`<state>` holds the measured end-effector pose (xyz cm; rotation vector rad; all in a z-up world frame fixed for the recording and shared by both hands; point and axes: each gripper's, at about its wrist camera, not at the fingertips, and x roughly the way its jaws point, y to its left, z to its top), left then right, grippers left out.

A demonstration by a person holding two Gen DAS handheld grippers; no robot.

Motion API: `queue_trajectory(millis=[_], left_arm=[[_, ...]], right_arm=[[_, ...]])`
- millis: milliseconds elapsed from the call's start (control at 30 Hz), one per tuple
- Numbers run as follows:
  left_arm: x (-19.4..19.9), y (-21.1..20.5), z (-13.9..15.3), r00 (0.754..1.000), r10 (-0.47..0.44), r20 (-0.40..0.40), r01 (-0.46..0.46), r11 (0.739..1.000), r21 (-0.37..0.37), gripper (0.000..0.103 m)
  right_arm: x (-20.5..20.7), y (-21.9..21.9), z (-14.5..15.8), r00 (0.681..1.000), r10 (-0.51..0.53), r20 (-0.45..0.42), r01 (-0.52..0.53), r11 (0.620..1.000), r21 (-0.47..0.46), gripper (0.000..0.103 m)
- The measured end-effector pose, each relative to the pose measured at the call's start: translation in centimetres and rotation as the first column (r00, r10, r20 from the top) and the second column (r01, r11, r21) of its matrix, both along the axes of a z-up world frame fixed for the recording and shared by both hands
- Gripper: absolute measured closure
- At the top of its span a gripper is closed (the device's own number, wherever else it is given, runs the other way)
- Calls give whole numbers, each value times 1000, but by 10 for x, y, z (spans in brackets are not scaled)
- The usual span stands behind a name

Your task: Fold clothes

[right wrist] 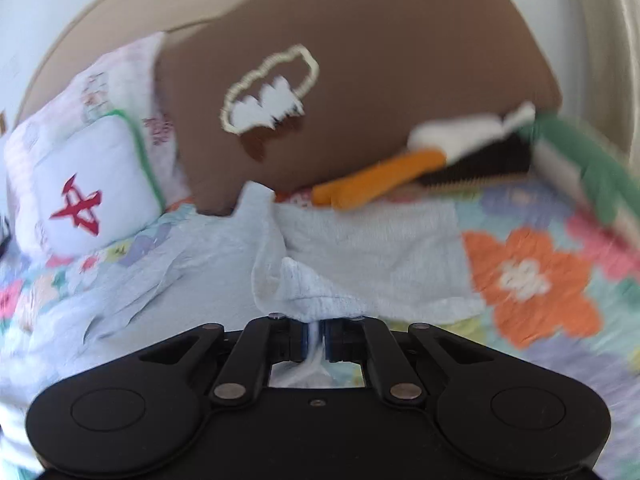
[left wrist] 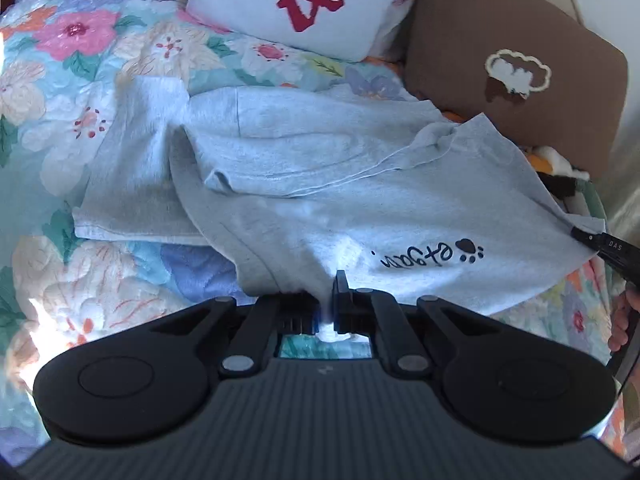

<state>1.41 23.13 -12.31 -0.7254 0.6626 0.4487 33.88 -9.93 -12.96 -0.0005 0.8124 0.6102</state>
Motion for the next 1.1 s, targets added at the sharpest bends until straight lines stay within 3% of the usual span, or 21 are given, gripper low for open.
queue_trajectory(millis=[133,200,367,400,500,533,600,667,733,833,1000,1100], left_arm=[[-37,1,12,999,-33,40,38,992,-122,98],[-42,-14,6,998,-56,6,56,990,-126,98],[-41,-52,-5,989,-99,-112,108,991,74,98],[-46,-57,3,990,-100,-104,111,987,113,99],[-64,-67,36,994,-86,-69,100,968,230,99],[-71,-66,44,995,-85,-51,94,969,227,99],[-79,-55,41,994,-110,-18,112,986,121,100],[-79,-42,18,989,-130,-63,132,991,19,100],[-74,-41,-11,977,-144,-154,141,990,-29,100],[-72,-51,-32,964,-152,-217,148,988,-35,100],[-73,-55,-33,962,-147,-231,145,989,-25,100],[-76,-52,-33,962,-147,-228,141,989,-44,100]], right_arm=[[-30,-24,29,996,59,69,-52,994,-96,98],[-44,-36,39,992,87,92,-74,987,-143,98],[-67,-65,-3,998,62,-28,-66,984,-163,98],[-69,-66,-1,998,62,-28,-65,985,-159,98],[-88,-62,32,990,116,81,-96,973,-212,98],[-95,-62,40,986,132,106,-104,967,-233,98],[-105,-67,38,989,133,67,-112,960,-256,98],[-109,-73,17,992,125,-14,-124,951,-284,98],[-106,-80,-16,982,110,-153,-154,939,-308,97],[-101,-90,-28,964,90,-250,-162,944,-286,98],[-103,-103,-18,968,73,-241,-138,954,-266,98],[-115,-92,-26,966,95,-240,-180,914,-363,98]])
